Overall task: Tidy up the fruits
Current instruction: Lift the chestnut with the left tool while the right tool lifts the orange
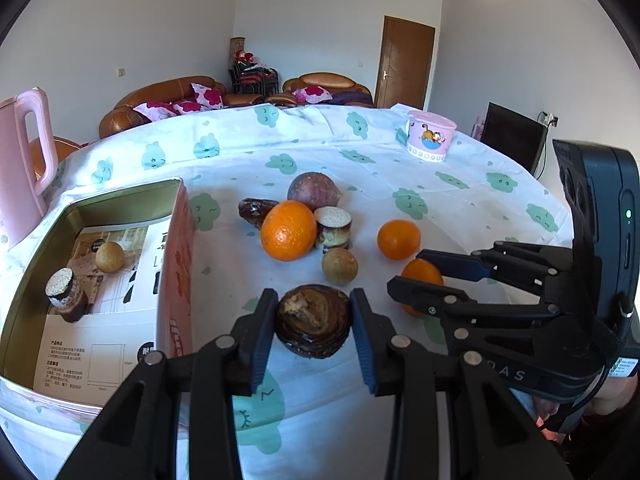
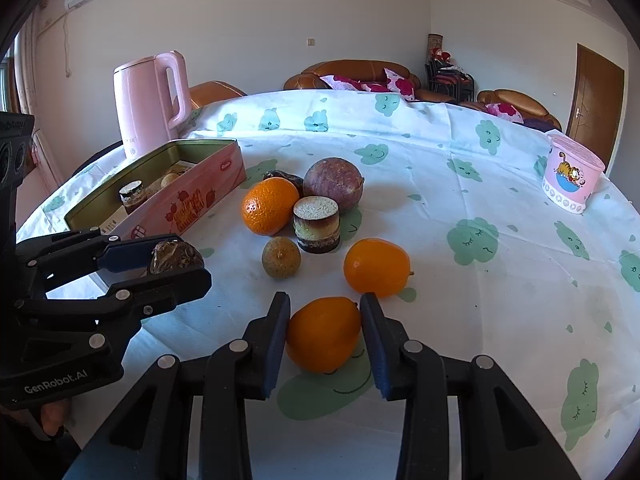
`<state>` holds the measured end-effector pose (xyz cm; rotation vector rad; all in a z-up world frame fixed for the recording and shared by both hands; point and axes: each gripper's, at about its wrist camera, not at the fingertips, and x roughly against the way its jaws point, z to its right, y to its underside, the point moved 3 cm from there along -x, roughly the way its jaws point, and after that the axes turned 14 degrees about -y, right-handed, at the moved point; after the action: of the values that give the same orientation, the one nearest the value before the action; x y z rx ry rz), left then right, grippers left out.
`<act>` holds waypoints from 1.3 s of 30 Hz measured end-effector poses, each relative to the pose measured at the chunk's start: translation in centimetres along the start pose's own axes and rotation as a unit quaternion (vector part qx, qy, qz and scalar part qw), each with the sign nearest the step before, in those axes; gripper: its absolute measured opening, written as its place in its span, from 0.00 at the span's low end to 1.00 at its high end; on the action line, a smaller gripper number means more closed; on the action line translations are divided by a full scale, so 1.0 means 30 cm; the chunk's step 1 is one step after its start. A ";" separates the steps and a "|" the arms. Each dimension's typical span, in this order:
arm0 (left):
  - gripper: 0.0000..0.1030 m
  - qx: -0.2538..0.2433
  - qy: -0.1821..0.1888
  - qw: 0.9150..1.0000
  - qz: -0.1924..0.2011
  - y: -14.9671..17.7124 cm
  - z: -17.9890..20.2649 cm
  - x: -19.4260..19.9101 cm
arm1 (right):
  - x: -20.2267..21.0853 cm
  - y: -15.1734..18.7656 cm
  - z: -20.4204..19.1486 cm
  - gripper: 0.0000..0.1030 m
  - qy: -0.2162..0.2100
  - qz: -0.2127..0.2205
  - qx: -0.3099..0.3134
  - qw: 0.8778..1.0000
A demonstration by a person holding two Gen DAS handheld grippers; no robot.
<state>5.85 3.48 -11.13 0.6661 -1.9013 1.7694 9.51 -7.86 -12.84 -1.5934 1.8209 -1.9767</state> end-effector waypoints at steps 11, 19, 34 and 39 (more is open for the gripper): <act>0.37 0.016 -0.006 0.999 0.035 -0.007 -0.020 0.034 | 0.047 0.003 -0.030 0.35 -0.002 0.042 0.024 0.999; 0.37 0.026 -0.015 0.998 0.059 -0.008 -0.030 0.057 | 0.072 0.003 -0.043 0.35 -0.001 0.065 0.038 0.997; 0.37 0.036 -0.031 0.994 0.097 -0.009 -0.042 0.096 | 0.114 0.011 -0.074 0.35 -0.002 0.105 0.066 0.992; 0.37 0.038 -0.034 0.993 0.107 -0.010 -0.045 0.109 | 0.125 0.014 -0.080 0.35 -0.002 0.115 0.071 0.991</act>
<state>3.50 4.69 -8.77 0.5731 -2.0235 1.9834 5.89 -8.51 -10.29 -1.2827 1.7284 -1.9493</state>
